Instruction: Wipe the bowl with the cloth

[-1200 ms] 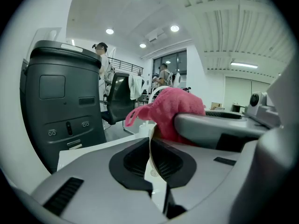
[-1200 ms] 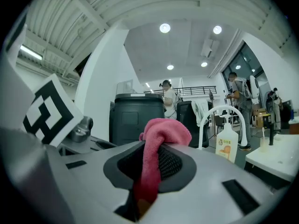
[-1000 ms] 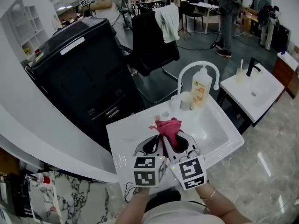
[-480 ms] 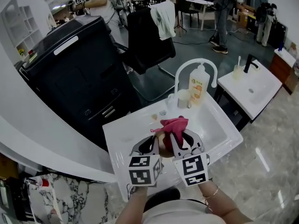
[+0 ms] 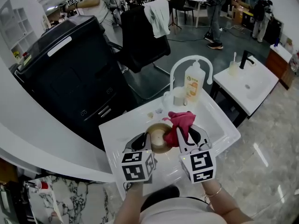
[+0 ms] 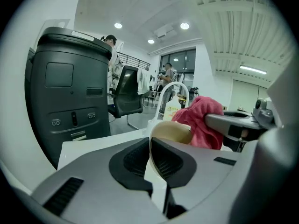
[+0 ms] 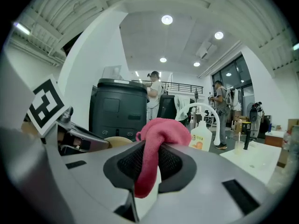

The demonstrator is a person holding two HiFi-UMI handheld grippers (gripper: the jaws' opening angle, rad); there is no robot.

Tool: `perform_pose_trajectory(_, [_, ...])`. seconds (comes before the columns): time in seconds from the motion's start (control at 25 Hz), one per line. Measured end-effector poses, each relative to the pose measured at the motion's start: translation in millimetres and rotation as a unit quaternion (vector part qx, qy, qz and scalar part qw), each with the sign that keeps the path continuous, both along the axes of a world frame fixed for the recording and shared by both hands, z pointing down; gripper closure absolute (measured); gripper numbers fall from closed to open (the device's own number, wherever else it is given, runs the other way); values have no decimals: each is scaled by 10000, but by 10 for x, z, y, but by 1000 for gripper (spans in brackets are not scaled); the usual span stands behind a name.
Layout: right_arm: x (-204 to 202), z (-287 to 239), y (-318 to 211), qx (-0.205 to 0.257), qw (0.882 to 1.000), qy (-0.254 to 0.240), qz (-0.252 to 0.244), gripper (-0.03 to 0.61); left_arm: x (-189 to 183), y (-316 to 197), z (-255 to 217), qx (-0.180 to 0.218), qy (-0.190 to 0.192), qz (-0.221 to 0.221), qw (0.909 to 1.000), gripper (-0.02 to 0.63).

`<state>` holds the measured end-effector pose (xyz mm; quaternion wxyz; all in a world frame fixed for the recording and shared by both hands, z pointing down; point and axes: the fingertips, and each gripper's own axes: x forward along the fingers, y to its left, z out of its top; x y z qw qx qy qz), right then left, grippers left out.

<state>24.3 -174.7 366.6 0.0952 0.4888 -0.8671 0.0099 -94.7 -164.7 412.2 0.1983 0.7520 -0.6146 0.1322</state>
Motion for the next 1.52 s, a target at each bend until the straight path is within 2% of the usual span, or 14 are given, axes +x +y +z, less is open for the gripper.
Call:
perform_pose_trajectory(0.08, [-52,-51,64,-71,9995,-185,-229,512,-40,-8,15,-11,-16,-40,10000,581])
perform_pose_trajectory(0.2, [-298,-96,243,-319,9941,-441,-936,512,-63,-13,16,-2,-60,-58,10000,581])
perform_pose_trajectory(0.28, [-484,-42,354,-577,9882,-421,-1352,514,-34,-7,-2,35,-56,-10,10000,581])
perform_pose_trajectory(0.6, [-767,442,421,-1222,9755,840,-1627,513,86,86,-89,197,20,268,9994,581])
perform_pose_trajectory(0.8, [-807,605,387,-1174,9678,1511,-1635,512,78,135,-50,132,-10,334,9994,580])
perform_pose_trajectory(0.96, [-733,661,337,-1201,9681,1637,-1467,512,-13,150,16,42,21,200,9998,580])
perform_pose_trajectory(1.32, [-476,502,267,-1054,9820,1230,-972,512,-50,88,109,-20,58,131,9999,581])
perform_pose_trajectory(1.52, [-290,223,269,-862,9921,587,-692,513,-95,60,134,19,31,50,10000,581])
